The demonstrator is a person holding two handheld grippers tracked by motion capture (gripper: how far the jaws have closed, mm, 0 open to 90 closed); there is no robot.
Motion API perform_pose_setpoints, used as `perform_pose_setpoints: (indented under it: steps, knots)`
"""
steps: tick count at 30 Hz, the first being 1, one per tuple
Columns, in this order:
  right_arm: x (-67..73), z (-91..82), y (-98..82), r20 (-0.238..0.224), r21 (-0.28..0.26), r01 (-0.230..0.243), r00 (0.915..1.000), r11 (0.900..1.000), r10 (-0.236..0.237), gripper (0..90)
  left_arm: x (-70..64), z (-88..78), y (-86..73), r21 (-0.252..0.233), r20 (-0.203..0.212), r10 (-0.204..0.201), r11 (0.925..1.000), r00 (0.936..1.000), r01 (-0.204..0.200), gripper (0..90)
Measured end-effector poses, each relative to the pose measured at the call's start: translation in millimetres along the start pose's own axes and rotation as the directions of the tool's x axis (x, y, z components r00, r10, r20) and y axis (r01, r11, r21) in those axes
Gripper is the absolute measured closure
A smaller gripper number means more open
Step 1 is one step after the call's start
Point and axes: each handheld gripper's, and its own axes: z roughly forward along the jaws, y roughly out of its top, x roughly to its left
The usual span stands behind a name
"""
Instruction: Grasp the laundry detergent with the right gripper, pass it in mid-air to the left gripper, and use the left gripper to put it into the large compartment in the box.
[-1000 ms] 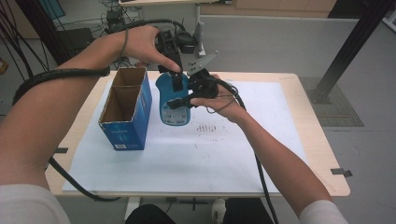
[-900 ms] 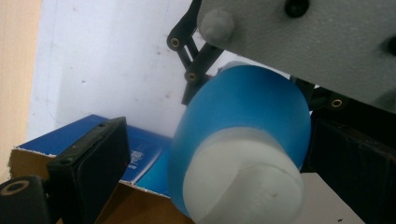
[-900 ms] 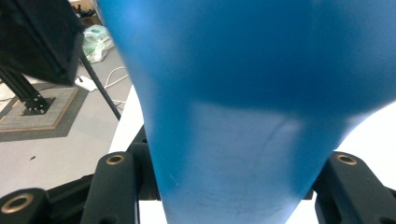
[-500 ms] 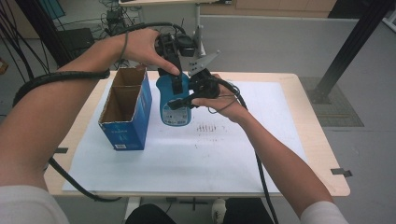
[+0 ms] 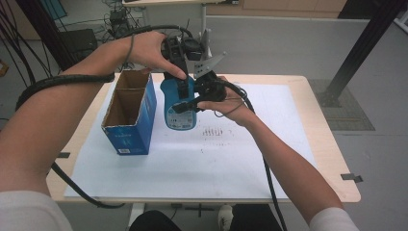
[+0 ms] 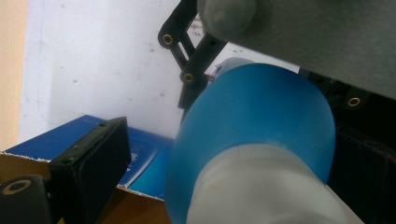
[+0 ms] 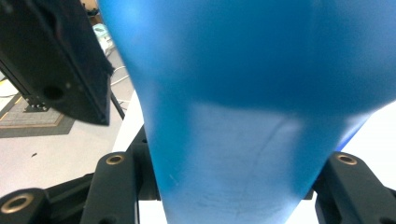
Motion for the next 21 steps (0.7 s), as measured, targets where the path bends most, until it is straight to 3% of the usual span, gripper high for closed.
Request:
perform_pose_setpoints:
  steps: [21]
  knots:
    - [-0.6, -1.1, -0.1, 0.001, 0.001, -0.004, 1.0000, 1.000, 0.004, 44.4, -1.3, -2.6, 0.8, -0.001, -0.005, 0.004, 1.0000, 1.0000, -0.004, 6.5]
